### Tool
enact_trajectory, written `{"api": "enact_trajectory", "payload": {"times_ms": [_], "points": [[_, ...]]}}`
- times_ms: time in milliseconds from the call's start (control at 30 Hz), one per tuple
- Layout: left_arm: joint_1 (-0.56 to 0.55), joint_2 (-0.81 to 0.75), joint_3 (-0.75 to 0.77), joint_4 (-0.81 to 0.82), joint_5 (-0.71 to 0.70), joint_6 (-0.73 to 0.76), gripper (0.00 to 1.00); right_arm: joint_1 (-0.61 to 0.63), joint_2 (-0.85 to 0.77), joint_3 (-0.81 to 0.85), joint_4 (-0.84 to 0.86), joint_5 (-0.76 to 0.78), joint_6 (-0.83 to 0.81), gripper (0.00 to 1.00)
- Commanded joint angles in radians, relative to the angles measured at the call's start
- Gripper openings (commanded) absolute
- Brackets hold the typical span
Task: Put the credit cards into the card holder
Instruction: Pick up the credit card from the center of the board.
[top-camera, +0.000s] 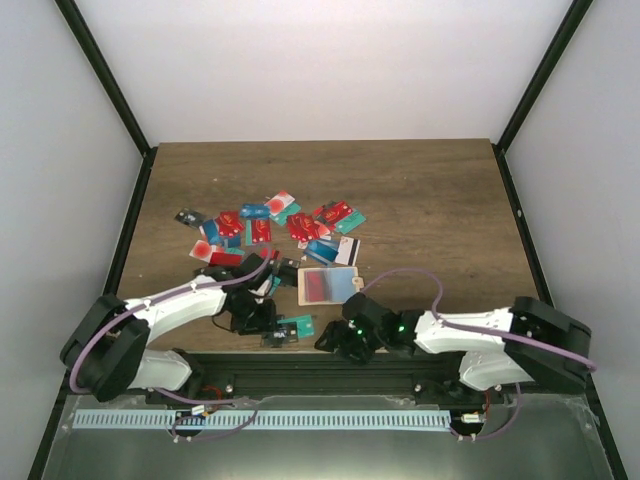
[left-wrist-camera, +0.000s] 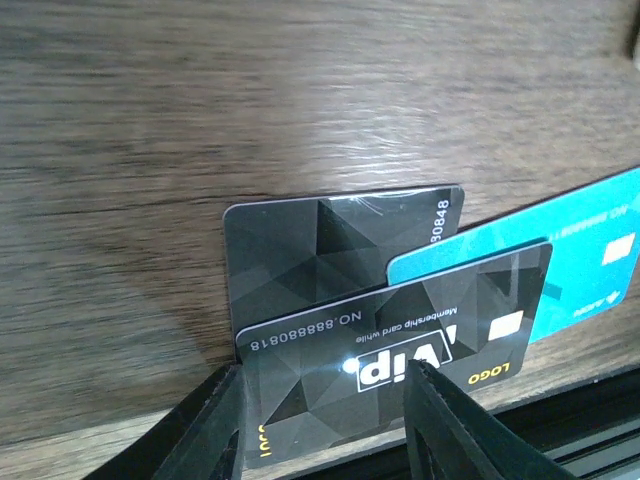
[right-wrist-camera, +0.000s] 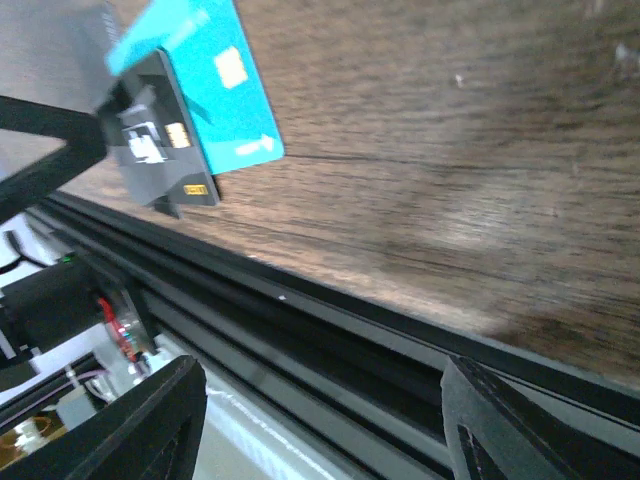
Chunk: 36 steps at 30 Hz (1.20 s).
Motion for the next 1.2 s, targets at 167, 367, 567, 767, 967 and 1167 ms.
{"api": "enact_trajectory", "payload": {"times_ms": [167, 367, 567, 767, 967, 1167], "points": [[-0.087, 0.129, 0.105, -0.037, -0.075, 0.07, 0.43, 0.097, 0.159, 0.116, 0.047, 0.097, 0.107, 0.67], [-0.138, 0.175, 0.152, -0.065, -0.102, 0.102, 0.42, 0.106, 0.111, 0.084, 0.04, 0.158, 0.162, 0.68], [-0.249, 0.2, 0.192, -0.084, -0.062, 0.094, 0.4, 0.121, 0.077, 0.046, 0.036, 0.2, 0.237, 0.69], [-0.28, 0.126, 0.28, -0.184, -0.099, 0.066, 0.39, 0.136, 0.063, 0.023, 0.036, 0.223, 0.291, 0.7], [-0.248, 0.162, 0.359, -0.21, -0.159, 0.144, 0.35, 0.145, 0.064, -0.012, 0.108, 0.234, 0.335, 0.7], [-0.231, 0.225, 0.349, -0.143, -0.118, 0.213, 0.33, 0.148, 0.067, -0.014, 0.119, 0.238, 0.344, 0.7]]}}
